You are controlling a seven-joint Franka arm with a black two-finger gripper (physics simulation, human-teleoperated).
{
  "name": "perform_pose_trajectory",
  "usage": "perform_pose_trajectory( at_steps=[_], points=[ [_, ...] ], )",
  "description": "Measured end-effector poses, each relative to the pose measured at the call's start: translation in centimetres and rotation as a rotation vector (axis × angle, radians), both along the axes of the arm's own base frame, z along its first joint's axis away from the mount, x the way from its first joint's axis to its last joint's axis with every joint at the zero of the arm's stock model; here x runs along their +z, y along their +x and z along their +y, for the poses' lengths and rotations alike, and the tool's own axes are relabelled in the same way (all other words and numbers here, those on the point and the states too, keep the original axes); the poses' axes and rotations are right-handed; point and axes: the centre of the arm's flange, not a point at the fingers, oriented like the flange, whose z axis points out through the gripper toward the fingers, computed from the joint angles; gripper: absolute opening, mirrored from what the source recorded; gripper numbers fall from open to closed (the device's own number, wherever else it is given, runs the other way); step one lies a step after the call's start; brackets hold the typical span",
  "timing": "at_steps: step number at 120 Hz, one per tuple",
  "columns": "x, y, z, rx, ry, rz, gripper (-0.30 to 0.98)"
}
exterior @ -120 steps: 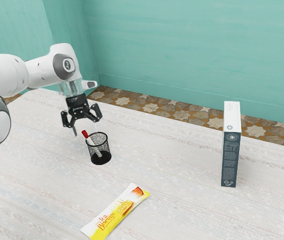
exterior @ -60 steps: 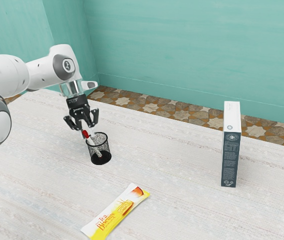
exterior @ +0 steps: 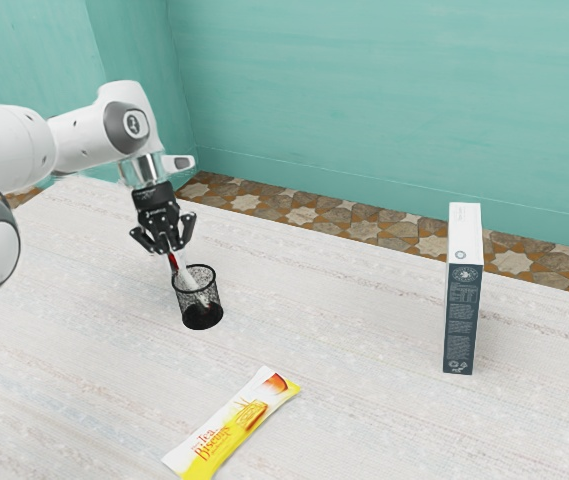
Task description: Take the marker out of the pen holder and place it to the left of the pen holder.
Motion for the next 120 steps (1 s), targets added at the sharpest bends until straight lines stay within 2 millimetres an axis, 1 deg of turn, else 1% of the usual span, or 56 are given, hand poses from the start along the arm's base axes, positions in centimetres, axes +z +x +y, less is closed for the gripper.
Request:
perform_pose_trajectory(
  at_steps=[4,12,31,38,45,48,55,62,68,72,81,87,93,102,109,114,120],
  points=[
    [1.2,0.2,-0.1,-0.004,0.003,-0.016,-0.08],
    [4.3,-0.1,-0.1,-0.018,0.016,-0.043,-0.09],
    [11.9,-2.5,0.6,-0.056,0.084,-0.066,-0.09],
    [13.6,-3.2,1.3,-0.067,0.119,-0.046,-0.09],
    [13.9,-4.0,1.8,-0.082,0.152,0.007,-0.09],
    [13.6,-4.2,2.1,-0.089,0.167,0.036,-0.09],
    [11.5,-4.7,2.7,-0.106,0.202,0.139,-0.09],
    [10.3,-5.6,3.2,-0.122,0.243,0.243,-0.09],
    [8.6,-6.2,3.6,-0.134,0.267,0.345,-0.09],
    [7.0,-6.6,3.8,-0.139,0.272,0.416,-0.08],
    [2.4,-7.1,4.2,-0.150,0.259,0.587,-0.08],
    [0.1,-7.2,4.1,-0.158,0.245,0.687,-0.08],
    [-1.2,-7.2,3.9,-0.161,0.236,0.770,-0.08],
    [-3.3,-8.0,4.2,-0.157,0.214,0.892,-0.08],
    [-5.6,-8.6,4.4,-0.158,0.190,0.980,-0.08],
    [-6.2,-8.3,4.4,-0.161,0.178,1.003,-0.08],
    [-6.8,-7.8,5.1,-0.158,0.152,1.016,-0.08]
  ],
)
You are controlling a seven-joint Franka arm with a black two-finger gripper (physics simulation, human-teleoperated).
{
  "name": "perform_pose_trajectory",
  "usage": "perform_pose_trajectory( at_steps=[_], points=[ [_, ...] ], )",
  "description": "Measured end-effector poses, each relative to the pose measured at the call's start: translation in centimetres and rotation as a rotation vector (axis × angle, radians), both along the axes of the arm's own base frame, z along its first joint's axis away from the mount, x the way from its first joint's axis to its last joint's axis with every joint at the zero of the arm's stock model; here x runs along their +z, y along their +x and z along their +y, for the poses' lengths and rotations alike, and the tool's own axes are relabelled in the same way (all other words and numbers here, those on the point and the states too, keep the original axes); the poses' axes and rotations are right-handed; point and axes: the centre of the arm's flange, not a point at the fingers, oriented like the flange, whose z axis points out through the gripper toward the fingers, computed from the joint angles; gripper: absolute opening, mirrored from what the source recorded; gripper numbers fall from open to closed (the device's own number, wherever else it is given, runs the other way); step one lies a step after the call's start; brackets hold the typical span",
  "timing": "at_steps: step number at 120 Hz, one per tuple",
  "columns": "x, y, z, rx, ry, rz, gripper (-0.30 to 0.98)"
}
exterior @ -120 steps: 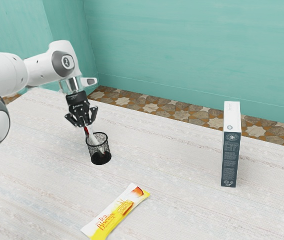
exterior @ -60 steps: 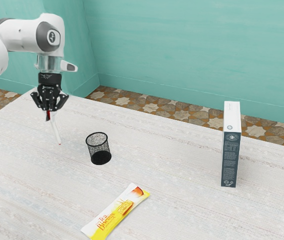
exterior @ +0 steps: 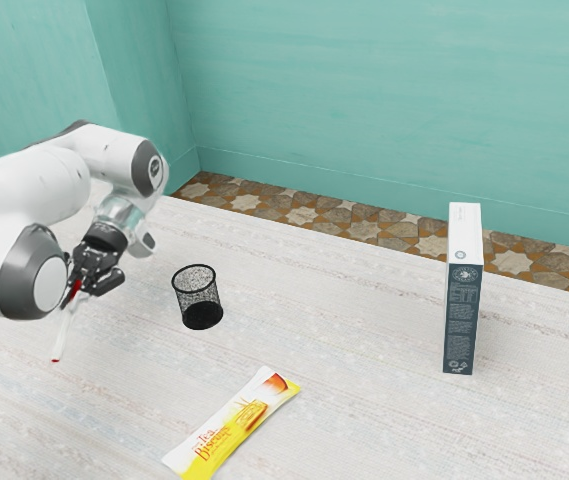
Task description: Take the marker out of the pen holder and place it to the left of the pen holder.
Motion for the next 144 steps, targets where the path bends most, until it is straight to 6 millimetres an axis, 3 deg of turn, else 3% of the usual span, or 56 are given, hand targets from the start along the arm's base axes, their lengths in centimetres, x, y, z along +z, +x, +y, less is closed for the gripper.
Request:
perform_pose_trajectory(
  at_steps=[12,25,44,65,84,99,118,125,130,135,144],
  points=[
    [0.3,0.8,0.8,0.017,-0.013,-0.007,-0.08],
    [0.1,0.3,2.6,0.051,-0.017,0.011,-0.08],
    [-0.6,0.4,2.7,0.053,-0.022,0.020,-0.08],
    [-0.8,0.8,2.2,0.047,-0.034,-0.014,0.31],
    [0.3,1.4,2.5,0.051,-0.037,-0.088,0.51],
    [5.5,2.6,1.3,0.024,-0.052,-0.295,0.59],
    [20.6,2.5,-5.6,-0.115,-0.064,-0.697,0.64],
    [24.9,2.2,-8.5,-0.186,-0.055,-0.814,0.65],
    [26.7,1.7,-9.7,-0.220,-0.046,-0.877,0.66],
    [28.2,-0.1,-11.2,-0.252,-0.026,-0.928,0.66],
    [29.5,-1.4,-12.6,-0.277,-0.018,-1.019,0.67]
  ],
)
